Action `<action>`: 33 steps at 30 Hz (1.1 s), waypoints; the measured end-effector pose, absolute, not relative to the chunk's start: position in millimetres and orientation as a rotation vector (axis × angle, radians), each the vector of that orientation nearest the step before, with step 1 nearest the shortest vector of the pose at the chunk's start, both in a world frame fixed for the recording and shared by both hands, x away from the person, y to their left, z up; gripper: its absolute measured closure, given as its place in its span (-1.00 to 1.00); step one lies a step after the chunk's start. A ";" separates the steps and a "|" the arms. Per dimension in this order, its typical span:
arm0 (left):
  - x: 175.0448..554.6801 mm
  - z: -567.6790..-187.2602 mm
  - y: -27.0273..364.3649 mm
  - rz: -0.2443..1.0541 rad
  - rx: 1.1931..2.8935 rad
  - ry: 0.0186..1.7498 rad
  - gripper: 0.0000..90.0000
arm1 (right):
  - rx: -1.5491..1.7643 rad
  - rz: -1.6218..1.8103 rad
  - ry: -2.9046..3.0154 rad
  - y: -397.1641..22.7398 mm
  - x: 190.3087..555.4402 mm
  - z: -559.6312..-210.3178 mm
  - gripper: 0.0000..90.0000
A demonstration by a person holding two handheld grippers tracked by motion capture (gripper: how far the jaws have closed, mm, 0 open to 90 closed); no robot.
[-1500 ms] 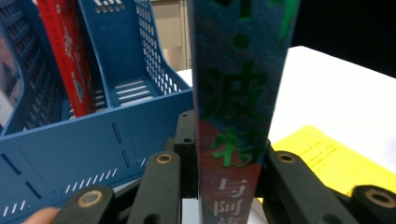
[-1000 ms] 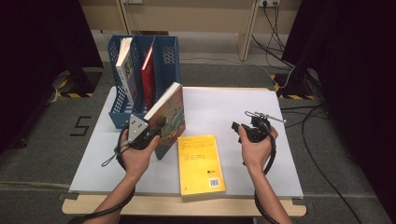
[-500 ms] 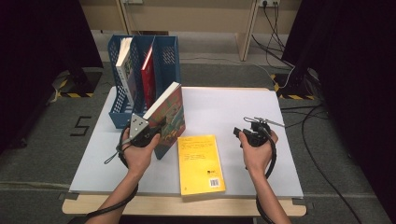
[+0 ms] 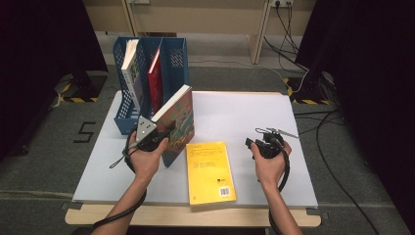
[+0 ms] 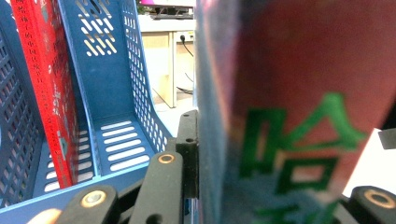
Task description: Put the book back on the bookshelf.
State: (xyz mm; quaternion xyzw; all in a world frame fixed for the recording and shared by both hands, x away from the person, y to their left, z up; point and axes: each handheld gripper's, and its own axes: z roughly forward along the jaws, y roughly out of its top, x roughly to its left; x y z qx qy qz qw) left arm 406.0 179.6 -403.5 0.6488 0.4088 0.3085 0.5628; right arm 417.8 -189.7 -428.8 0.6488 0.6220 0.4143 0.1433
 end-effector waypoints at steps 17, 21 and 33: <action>404.4 -376.1 176.0 0.724 1.513 0.923 0.64 | 1.877 1.194 1.782 -193.0 415.8 -431.1 0.27; 403.6 -367.7 175.3 0.722 1.508 0.922 0.64 | 1.872 1.190 1.784 -192.6 415.7 -431.5 0.27; 409.0 -346.6 175.7 0.721 1.493 0.921 0.64 | 1.884 1.187 1.782 -191.9 415.8 -432.7 0.27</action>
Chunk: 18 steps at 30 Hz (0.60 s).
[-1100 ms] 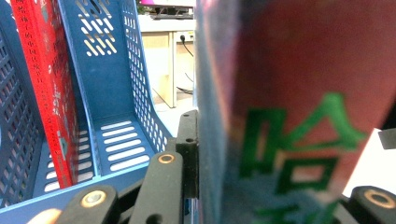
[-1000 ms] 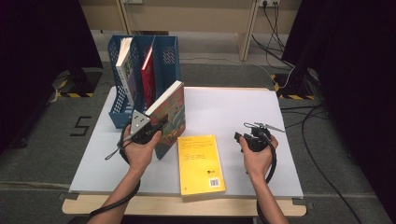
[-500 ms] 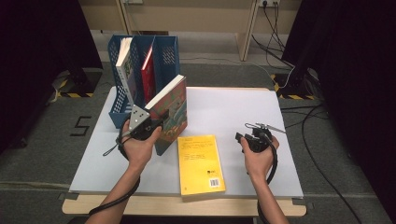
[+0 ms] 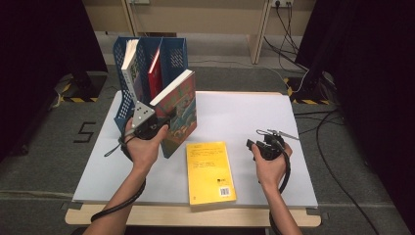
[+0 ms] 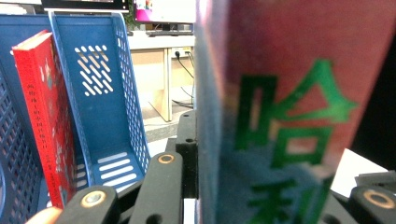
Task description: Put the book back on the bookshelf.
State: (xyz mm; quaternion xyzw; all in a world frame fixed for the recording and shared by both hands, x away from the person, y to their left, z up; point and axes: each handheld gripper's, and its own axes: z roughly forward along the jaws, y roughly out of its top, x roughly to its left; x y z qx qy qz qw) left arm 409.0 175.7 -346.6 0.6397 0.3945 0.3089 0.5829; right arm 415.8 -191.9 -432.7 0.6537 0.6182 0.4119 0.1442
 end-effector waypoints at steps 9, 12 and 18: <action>413.1 -334.4 176.8 0.724 1.484 0.916 0.64 | 1.875 1.184 1.785 -193.4 415.5 -434.6 0.27; 413.8 -330.9 177.2 0.725 1.478 0.914 0.64 | 1.883 1.183 1.783 -193.0 415.3 -435.1 0.27; 416.5 -324.0 177.5 0.730 1.472 0.908 0.64 | 1.878 1.184 1.786 -192.4 415.6 -435.0 0.27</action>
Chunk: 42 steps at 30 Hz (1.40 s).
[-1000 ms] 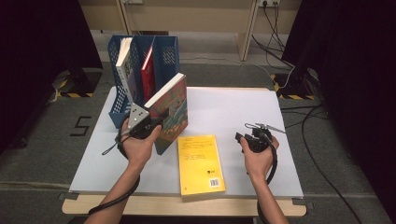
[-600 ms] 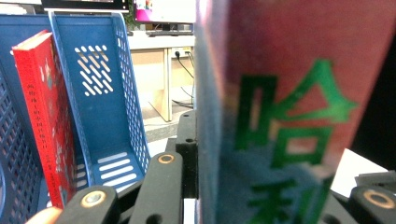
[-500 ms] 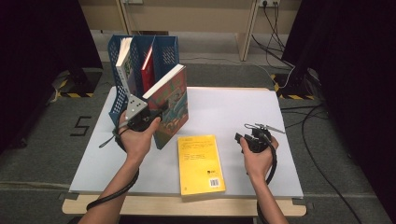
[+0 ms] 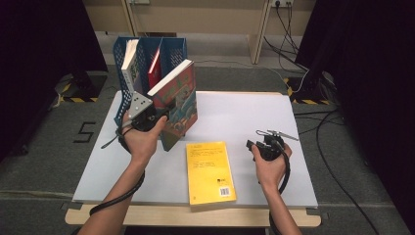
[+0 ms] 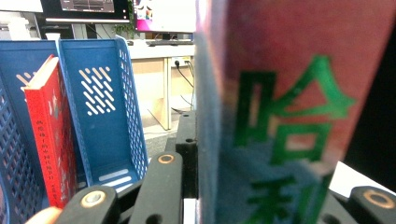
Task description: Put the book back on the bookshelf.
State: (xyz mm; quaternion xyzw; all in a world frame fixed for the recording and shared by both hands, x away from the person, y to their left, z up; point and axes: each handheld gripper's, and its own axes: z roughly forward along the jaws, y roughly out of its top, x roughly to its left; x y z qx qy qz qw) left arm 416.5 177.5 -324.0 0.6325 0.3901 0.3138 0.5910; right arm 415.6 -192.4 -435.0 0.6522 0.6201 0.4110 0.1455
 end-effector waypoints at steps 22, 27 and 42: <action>426.2 -301.3 186.6 0.760 1.426 0.912 0.64 | 1.892 1.177 1.787 -190.8 415.9 -435.9 0.27; 430.1 -298.9 189.8 0.771 1.422 0.921 0.64 | 1.879 1.175 1.792 -191.4 416.2 -435.9 0.27; 444.0 -300.1 197.6 0.802 1.415 0.962 0.64 | 1.885 1.176 1.788 -192.1 415.7 -435.7 0.27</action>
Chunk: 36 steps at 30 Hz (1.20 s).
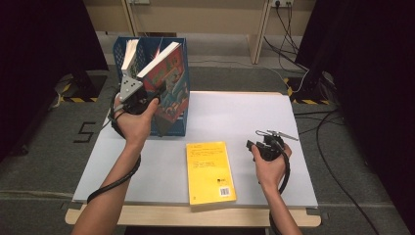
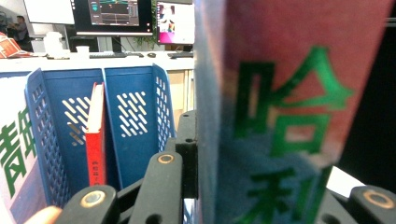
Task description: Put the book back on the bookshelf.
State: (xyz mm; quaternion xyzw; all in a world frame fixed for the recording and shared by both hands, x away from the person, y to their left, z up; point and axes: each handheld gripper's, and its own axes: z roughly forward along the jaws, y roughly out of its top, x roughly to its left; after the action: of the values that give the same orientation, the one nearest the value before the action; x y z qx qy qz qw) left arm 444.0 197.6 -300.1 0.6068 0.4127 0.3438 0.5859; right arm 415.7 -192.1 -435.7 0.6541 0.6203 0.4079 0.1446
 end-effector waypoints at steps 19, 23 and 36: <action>460.3 -300.7 200.5 0.835 1.409 1.001 0.64 | 1.882 1.160 1.783 -194.1 413.9 -437.3 0.28; 464.3 -300.6 201.3 0.839 1.398 1.016 0.64 | 1.885 1.163 1.780 -194.0 413.2 -437.6 0.28; 477.9 -301.8 200.4 0.843 1.385 1.048 0.64 | 1.881 1.158 1.777 -195.4 412.1 -438.2 0.28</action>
State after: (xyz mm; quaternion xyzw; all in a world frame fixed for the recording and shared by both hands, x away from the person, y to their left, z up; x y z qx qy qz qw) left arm 477.9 200.4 -301.8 0.5900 0.4463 0.3588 0.5691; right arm 412.1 -195.4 -438.2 0.6558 0.6195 0.4037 0.1525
